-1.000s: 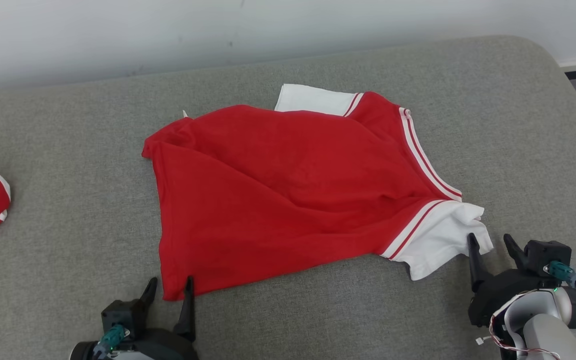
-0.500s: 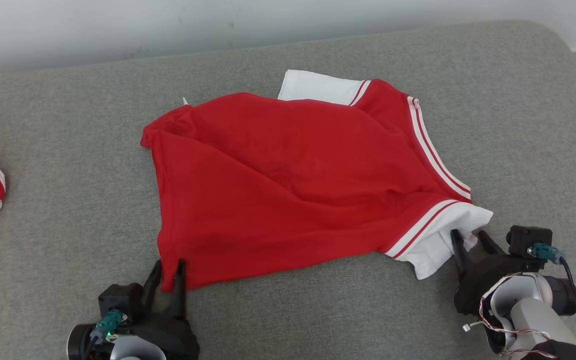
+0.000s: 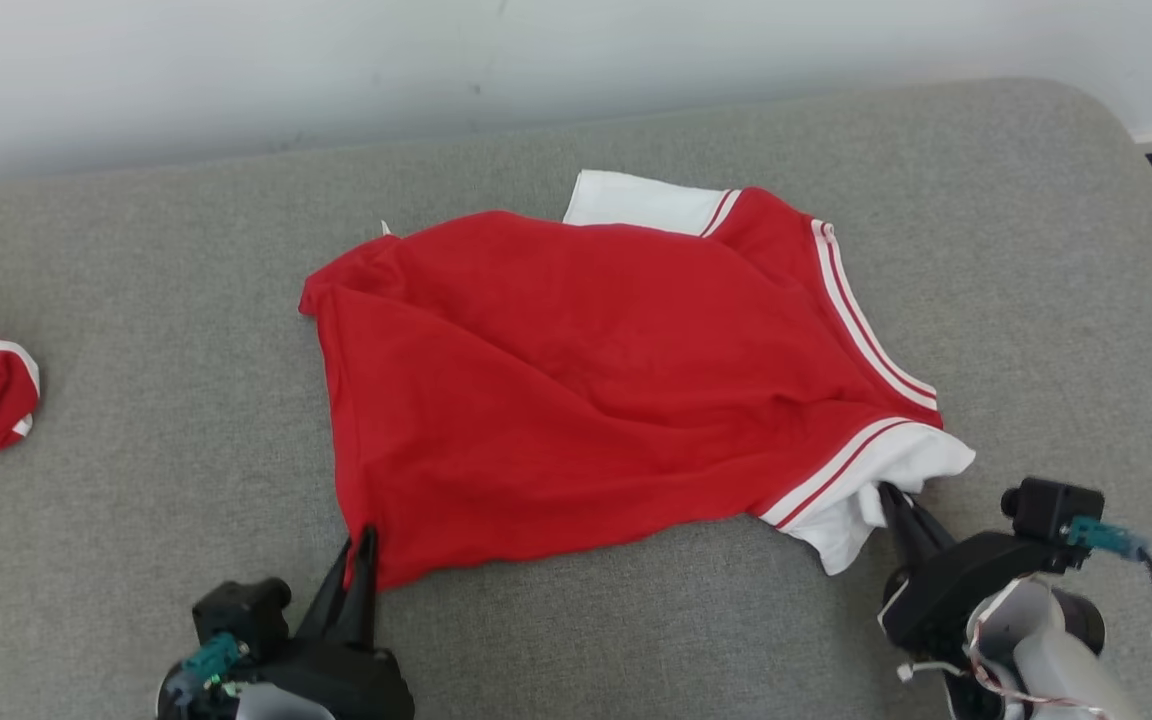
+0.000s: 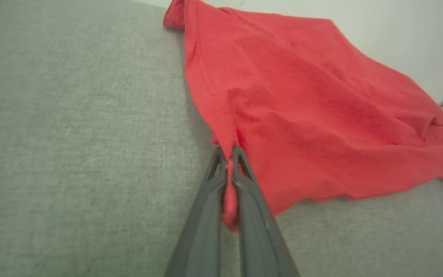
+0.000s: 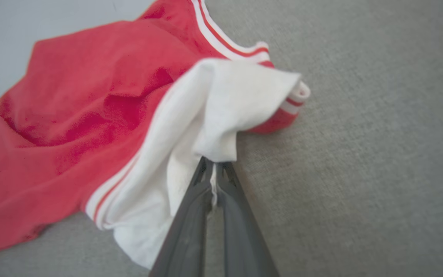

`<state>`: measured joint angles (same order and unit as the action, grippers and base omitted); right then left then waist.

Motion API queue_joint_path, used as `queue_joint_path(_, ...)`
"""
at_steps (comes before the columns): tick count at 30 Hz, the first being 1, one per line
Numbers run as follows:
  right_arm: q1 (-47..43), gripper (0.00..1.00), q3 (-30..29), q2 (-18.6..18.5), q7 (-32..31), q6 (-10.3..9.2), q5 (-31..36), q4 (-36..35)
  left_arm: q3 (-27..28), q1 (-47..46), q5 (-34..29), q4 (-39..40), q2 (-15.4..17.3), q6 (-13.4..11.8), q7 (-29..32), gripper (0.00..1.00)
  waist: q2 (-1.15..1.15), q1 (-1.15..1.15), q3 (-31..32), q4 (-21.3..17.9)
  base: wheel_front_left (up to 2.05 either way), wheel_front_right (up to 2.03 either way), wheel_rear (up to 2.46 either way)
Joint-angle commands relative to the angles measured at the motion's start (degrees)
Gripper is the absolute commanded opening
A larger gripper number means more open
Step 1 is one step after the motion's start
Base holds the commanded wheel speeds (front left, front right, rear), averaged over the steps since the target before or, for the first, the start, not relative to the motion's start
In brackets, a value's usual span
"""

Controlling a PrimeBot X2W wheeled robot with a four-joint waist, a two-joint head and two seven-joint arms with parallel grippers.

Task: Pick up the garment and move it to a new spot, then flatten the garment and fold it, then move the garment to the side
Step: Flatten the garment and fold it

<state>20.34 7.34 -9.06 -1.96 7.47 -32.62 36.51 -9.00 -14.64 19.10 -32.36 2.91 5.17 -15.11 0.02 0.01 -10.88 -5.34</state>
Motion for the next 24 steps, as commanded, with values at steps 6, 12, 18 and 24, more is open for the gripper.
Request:
queue_joint_path(6,-3.48,0.00,-0.22,-3.52,-4.63,0.05,-9.91,-19.12,0.08,0.47,3.59,8.65,0.02,1.30,0.35,0.00,-0.02,-0.01,2.84,-0.21,0.00,0.00,0.00)
queue_joint_path(12,-1.73,0.00,-4.69,-4.69,-10.79,0.05,-13.35,-34.59,-0.14,-3.57,9.52,18.13,1.15,2.01,6.39,0.00,-0.02,-0.01,3.48,0.02,0.00,0.00,0.00)
queue_joint_path(18,6.59,0.00,-7.73,-3.47,-19.19,0.05,-14.05,-40.00,-0.47,-11.85,15.42,24.31,3.90,2.33,15.21,0.00,-0.02,-0.01,0.46,-0.64,0.00,0.00,0.00)
queue_joint_path(24,25.13,0.00,-8.54,-0.06,-23.23,0.05,-12.41,-33.03,1.46,-28.94,17.80,24.37,9.47,1.97,23.99,0.00,-0.02,-0.01,-11.06,-3.61,0.00,0.00,0.00)
